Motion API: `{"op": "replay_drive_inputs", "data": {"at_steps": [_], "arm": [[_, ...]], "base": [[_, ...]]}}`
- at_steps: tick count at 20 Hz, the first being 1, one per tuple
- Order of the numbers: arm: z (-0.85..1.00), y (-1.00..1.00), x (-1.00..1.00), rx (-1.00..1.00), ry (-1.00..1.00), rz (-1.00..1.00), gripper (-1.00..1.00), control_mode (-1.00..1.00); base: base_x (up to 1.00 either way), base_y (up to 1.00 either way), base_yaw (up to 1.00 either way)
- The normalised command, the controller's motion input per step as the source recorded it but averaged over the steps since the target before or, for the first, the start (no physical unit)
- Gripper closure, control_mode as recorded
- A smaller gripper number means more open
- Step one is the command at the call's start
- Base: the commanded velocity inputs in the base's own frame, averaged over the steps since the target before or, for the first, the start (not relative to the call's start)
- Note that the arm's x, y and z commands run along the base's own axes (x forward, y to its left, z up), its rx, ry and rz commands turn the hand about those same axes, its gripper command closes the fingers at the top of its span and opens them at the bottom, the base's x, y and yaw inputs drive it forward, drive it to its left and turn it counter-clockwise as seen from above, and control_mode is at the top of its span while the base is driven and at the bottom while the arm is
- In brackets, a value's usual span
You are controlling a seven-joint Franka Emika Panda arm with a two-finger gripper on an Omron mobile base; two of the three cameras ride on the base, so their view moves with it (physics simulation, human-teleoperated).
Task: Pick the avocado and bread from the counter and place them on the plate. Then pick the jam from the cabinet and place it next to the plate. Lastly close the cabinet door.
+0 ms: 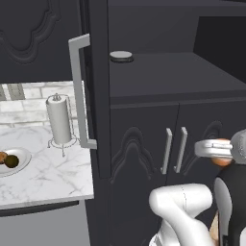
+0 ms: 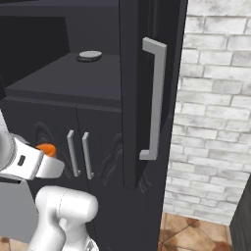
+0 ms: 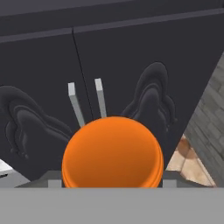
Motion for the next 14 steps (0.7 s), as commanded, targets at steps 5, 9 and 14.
{"op": "replay_drive_inputs", "data": {"at_steps": [5,9,14], "arm": [[0.00,0.00,-0.21,0.00,0.00,0.00,1.00,1.00],[0.00,0.00,0.00,0.00,0.00,0.00,1.00,1.00],[0.00,0.00,0.00,0.00,0.00,0.00,1.00,1.00]], "base": [[-0.17,0.00,0.00],[-0.45,0.00,0.00],[-0.28,0.00,0.00]]}}
